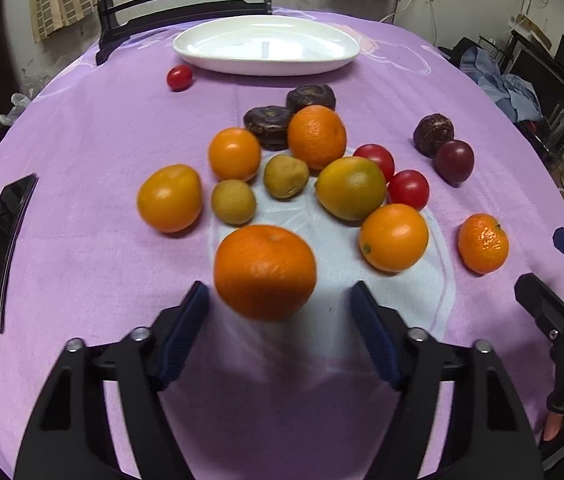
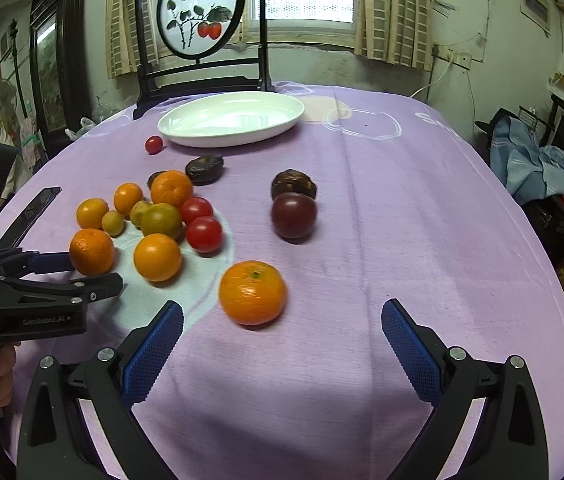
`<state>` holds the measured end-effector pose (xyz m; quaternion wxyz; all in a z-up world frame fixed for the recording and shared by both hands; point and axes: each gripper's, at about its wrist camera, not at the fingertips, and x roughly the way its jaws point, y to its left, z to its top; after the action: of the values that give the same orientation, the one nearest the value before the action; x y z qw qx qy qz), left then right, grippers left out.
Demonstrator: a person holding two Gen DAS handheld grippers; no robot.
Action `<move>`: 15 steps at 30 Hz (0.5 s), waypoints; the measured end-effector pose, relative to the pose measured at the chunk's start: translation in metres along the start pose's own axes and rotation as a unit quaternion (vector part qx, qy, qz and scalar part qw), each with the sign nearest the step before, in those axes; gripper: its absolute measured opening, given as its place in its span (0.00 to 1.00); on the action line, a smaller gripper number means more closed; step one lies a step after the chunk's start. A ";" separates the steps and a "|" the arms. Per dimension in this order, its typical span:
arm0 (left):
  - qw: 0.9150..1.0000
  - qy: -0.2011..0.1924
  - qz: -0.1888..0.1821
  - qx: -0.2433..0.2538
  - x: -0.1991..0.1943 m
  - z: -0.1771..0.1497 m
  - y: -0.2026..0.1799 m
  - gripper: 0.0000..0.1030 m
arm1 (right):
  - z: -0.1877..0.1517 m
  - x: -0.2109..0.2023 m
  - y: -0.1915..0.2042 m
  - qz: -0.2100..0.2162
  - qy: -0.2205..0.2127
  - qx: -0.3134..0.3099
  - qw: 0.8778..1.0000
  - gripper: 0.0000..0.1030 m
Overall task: Organize fruits
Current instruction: 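Grasp the large orange with the left tool while the right tool grasps a tangerine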
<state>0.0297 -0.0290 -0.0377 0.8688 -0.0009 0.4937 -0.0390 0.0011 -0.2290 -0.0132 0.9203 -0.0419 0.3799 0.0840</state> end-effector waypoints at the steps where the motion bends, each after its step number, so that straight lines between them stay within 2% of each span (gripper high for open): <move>1: 1.000 -0.001 0.007 0.002 0.001 0.002 -0.001 0.63 | 0.000 0.001 -0.002 -0.001 0.001 0.000 1.000 0.97; 3: 1.000 0.000 0.008 -0.007 0.001 0.007 0.000 0.60 | -0.001 0.002 -0.005 -0.002 0.003 0.000 1.000 0.97; 6: 1.000 -0.006 0.004 -0.017 -0.001 0.009 0.005 0.44 | -0.002 0.006 -0.007 0.000 0.014 -0.001 1.000 0.97; 13: 0.999 -0.009 -0.023 -0.028 -0.009 0.004 0.015 0.43 | -0.003 0.015 -0.001 0.000 0.040 -0.011 0.999 0.97; 15: 0.999 -0.017 -0.033 -0.018 -0.019 0.001 0.014 0.43 | -0.002 0.019 0.002 0.003 0.048 -0.013 0.999 0.97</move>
<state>0.0216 -0.0139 -0.0213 0.8752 -0.0339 0.4789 -0.0591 0.0122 -0.2250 -0.0282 0.8999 -0.0570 0.4230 0.0894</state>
